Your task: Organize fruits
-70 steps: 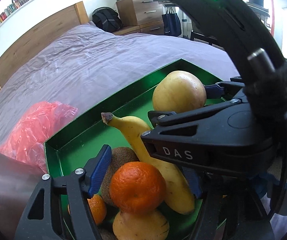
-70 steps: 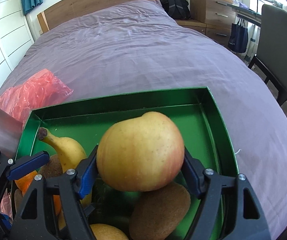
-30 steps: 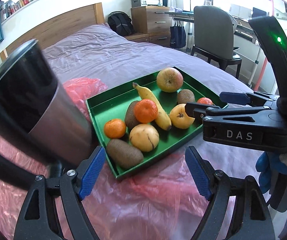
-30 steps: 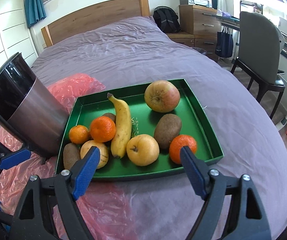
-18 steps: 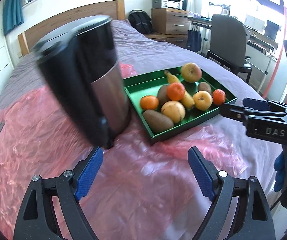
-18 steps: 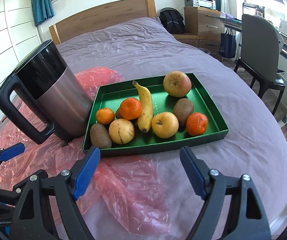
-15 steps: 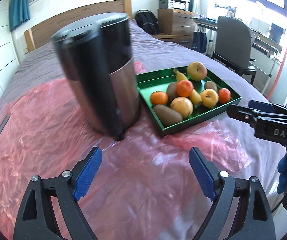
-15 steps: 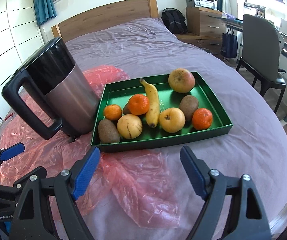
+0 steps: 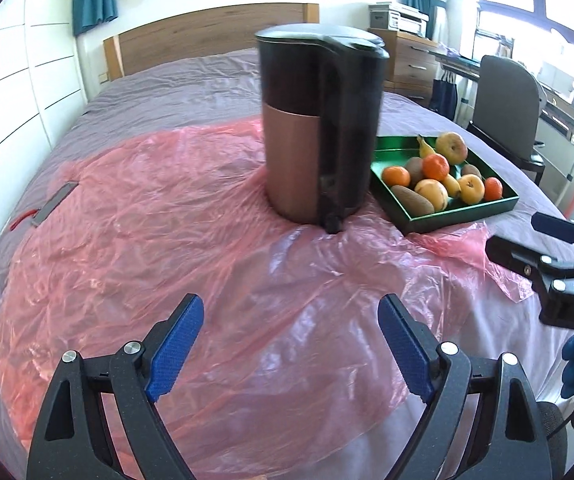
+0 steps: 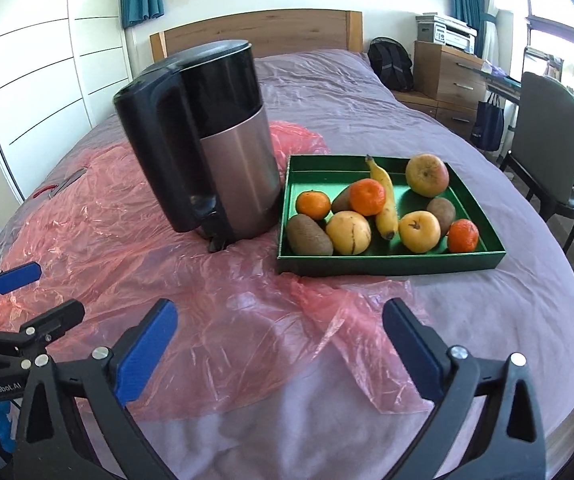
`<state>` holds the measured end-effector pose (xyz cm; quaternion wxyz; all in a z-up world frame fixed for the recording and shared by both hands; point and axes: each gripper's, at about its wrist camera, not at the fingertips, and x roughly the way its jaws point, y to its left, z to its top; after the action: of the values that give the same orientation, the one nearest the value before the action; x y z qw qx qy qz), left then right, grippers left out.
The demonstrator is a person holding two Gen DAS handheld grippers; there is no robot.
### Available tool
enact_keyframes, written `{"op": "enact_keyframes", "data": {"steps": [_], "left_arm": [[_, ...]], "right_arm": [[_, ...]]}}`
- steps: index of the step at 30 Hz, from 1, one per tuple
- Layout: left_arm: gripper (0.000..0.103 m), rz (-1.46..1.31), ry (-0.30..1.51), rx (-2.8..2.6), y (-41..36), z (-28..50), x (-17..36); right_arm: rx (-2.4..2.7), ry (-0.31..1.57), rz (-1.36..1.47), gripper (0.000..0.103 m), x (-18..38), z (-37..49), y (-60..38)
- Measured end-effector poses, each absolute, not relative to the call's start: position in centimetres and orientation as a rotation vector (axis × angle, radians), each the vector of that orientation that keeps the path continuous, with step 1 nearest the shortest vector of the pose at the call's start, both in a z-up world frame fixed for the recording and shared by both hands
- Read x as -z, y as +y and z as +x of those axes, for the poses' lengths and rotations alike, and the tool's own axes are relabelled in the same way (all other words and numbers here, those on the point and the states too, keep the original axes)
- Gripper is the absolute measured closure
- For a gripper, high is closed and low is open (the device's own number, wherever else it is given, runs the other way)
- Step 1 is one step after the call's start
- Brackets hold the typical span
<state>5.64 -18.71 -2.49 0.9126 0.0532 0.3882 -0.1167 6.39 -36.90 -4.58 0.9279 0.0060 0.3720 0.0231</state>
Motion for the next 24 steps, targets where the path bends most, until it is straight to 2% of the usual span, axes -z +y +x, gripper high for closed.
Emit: {"op": "enact_keyframes", "data": {"steps": [10,24], "left_arm": [[0.013,0.105,0.771,0.148,-14.7,4.5,2.0],[0.013,0.172,0.716,0.129,-15.7,3.6,0.5]], "right_arm": [[-0.047,0.715,-0.045,0.000,3.7,5.2,-34.1],[0.019,0.690,-0.023,0.000,2.5,4.0,-36.4]]}}
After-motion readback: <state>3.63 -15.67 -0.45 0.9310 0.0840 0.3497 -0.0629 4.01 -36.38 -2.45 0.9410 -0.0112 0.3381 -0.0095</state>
